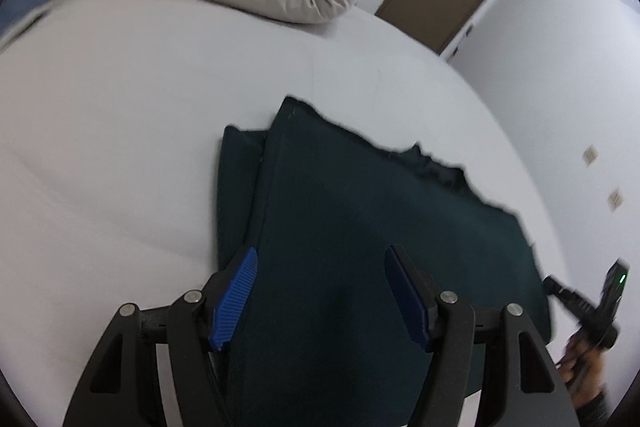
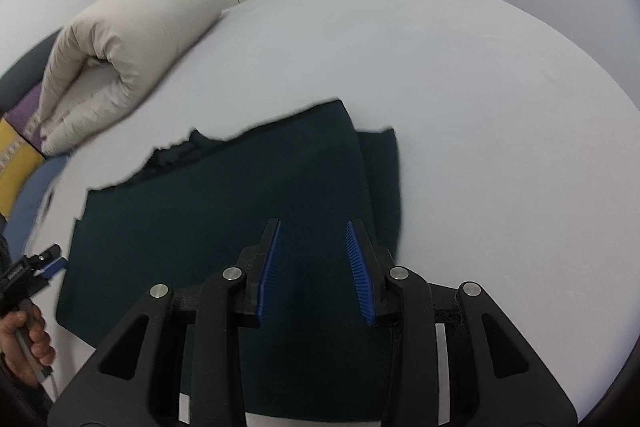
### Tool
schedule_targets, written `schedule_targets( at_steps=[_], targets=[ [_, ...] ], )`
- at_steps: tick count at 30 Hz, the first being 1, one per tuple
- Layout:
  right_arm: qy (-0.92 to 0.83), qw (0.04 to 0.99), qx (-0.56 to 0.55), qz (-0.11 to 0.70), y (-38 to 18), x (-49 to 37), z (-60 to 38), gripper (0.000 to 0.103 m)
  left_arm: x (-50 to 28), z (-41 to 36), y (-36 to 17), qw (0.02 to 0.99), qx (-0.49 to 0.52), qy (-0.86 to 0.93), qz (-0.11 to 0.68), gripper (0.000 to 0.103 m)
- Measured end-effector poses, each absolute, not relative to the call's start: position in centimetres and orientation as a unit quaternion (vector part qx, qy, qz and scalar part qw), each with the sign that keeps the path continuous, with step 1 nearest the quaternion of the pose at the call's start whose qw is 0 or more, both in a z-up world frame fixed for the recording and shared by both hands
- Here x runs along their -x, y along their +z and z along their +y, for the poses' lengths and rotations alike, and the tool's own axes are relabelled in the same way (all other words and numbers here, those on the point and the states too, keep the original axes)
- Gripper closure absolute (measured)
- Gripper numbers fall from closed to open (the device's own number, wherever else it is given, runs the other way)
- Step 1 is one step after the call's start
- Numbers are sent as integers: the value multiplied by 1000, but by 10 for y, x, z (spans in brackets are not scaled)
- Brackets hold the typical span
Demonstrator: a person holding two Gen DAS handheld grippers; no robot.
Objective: Fold small clothes
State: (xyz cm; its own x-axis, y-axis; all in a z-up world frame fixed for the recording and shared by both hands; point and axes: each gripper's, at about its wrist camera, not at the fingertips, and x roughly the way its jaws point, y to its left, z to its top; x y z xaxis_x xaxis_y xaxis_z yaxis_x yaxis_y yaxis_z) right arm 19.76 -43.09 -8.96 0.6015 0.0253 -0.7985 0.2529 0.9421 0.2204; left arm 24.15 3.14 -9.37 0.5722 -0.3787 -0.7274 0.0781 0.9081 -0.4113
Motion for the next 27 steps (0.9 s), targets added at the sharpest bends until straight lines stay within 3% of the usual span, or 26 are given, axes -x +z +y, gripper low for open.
schedule_targets(
  at_steps=[5,10,14,22,27],
  targets=[
    [-48,884,-173,432,-99,-173,-459,73,-240,44,-108,868,187,-136,440,45],
    [-55,884,-209,415,-79,-165,-460,71,-234,47,-99,870,186,-127,439,45],
    [75,865,-289,403,-71,-158,-421,70,-215,26,-91,865,189,-160,437,45],
    [206,759,-388,481,-134,-175,-324,70,-181,-40,-95,865,149,-191,439,44],
    [198,757,-393,483,-149,-169,-323,72,-174,-13,-90,886,167,-127,413,45]
  ],
)
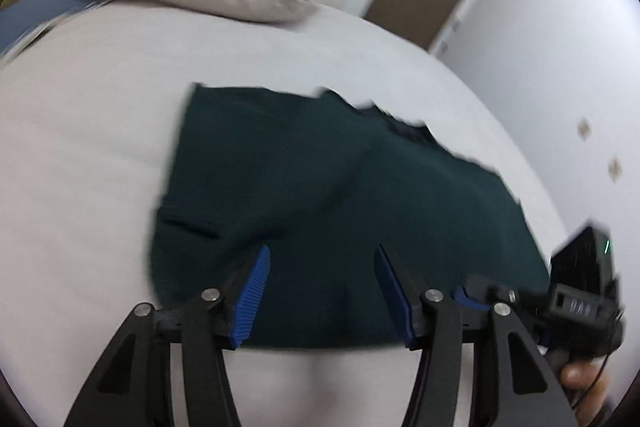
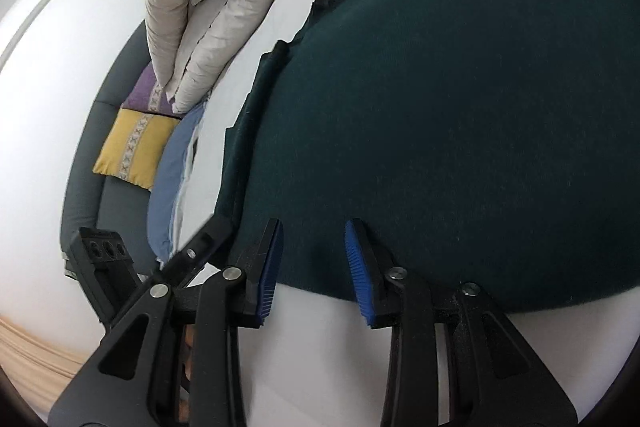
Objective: Fold small clothes
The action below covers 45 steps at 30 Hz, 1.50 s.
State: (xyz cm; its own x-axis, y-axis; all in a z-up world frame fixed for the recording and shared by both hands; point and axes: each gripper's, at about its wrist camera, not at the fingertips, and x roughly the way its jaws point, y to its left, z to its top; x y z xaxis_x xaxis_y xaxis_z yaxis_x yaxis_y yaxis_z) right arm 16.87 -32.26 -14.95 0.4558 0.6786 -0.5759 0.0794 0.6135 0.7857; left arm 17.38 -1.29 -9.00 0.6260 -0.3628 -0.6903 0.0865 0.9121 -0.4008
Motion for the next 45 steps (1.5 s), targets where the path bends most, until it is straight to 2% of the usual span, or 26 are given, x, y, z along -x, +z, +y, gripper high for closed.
schedule_targets(
  at_steps=[4,10,12,15,18,22,25,26,30,32,36,41,45],
  targets=[
    [188,759,-393,483,-156,-165,-335,73,-181,23,-99,888,162,-72,424,45],
    [177,765,-391,480,-147,-157,-349,72,-183,100,-107,874,252,33,415,45],
    [176,767,-384,483,-144,-154,-350,72,-181,106,-102,875,264,17,405,45],
    [173,770,-380,482,-141,-157,-348,72,-178,73,-85,888,224,-68,397,45],
    [169,770,-391,475,-139,-159,-346,72,-176,9,-74,894,121,-141,408,44],
    [165,769,-398,473,-143,-164,-350,72,-203,-50,-102,879,47,-153,450,43],
    [164,768,-398,475,-142,-160,-354,72,-222,-52,-109,892,20,-121,435,43],
    [164,768,-398,474,-142,-158,-356,72,-229,-42,-106,895,30,-104,432,45],
    [161,767,-405,470,-144,-153,-366,72,-240,22,-109,902,90,-15,423,45],
    [159,768,-409,467,-144,-151,-370,72,-243,75,-117,889,158,45,428,42],
    [158,771,-404,466,-143,-146,-370,72,-234,127,-115,880,212,106,412,44],
    [156,774,-400,466,-139,-144,-369,72,-223,98,-91,897,219,41,381,43],
    [165,774,-403,459,-132,-142,-365,70,-222,48,-73,907,187,-38,377,37]
  ],
)
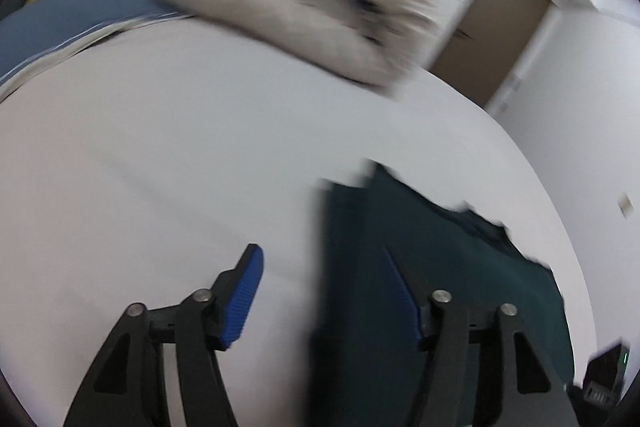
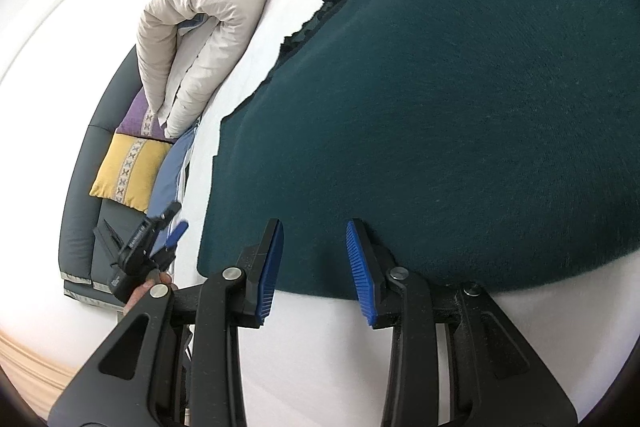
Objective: Fold small clothes
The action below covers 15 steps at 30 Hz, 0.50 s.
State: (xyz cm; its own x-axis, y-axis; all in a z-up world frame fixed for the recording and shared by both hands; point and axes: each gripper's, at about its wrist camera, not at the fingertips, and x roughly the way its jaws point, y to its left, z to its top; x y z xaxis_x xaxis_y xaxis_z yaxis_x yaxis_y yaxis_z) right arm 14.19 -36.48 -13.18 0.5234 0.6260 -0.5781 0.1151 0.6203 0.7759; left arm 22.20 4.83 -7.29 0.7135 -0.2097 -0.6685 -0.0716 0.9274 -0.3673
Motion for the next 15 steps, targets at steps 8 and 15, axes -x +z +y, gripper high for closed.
schedule_targets(
  at_steps=[8,15],
  targets=[
    [209,763,-372,486,-130,-149,-336,70,-218,-4,-104,890,116,-77,435,43],
    [172,765,-428,448,-148,-130,-392,73,-196,5,-103,893,90,-105,429,46]
  ],
)
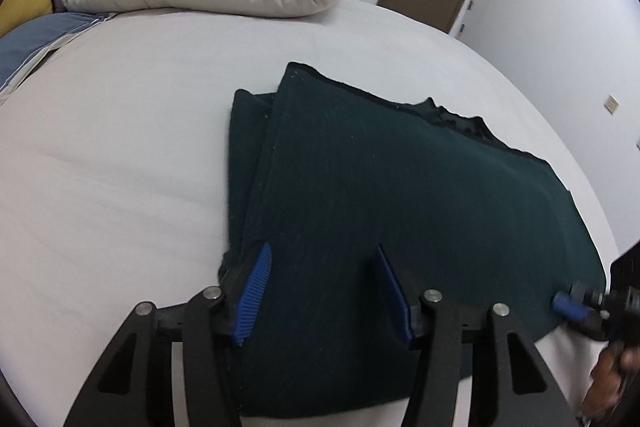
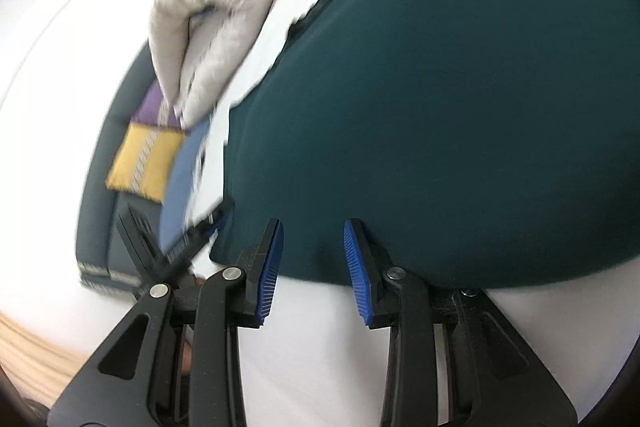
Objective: Fold small clothes
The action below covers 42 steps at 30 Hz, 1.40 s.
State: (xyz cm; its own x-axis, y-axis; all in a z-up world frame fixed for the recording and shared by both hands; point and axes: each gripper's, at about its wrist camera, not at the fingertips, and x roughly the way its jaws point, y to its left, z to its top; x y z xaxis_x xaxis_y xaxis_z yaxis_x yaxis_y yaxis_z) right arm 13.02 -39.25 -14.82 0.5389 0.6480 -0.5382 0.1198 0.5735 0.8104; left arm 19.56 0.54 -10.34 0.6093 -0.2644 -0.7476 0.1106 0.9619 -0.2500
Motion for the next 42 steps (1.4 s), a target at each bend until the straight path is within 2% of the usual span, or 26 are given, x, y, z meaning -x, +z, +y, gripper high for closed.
schedule_targets(
  at_steps=[10,15,22,27,30,32,37,40,42],
  targets=[
    [31,796,-479,369,-129,-84,-482,71,-170,14,-96,890,102,-96,434,46],
    [111,779,-492,373,-124,-104,-432,70,-162,-26,-80,882,113,-156,429,38],
    [166,752,-458,444,-152,-142,-352,70,-172,-85,-106,855,105,-207,463,37],
    [152,747,-504,407,-167,-119,-396,72,-178,-56,-106,843,140,-239,461,38],
    [127,750,-531,374,-170,-102,-440,72,-180,-18,-110,830,188,-255,460,44],
    [104,756,-541,352,-166,-91,-478,72,-179,11,-112,826,219,-255,452,44],
    [51,768,-555,315,-156,-63,-535,72,-174,51,-110,830,231,-233,451,45],
    [6,777,-553,299,-147,-47,-558,65,-167,58,-97,844,212,-201,450,38],
    [-10,783,-552,287,-141,-39,-567,60,-159,48,-77,866,175,-179,433,29]
  ],
)
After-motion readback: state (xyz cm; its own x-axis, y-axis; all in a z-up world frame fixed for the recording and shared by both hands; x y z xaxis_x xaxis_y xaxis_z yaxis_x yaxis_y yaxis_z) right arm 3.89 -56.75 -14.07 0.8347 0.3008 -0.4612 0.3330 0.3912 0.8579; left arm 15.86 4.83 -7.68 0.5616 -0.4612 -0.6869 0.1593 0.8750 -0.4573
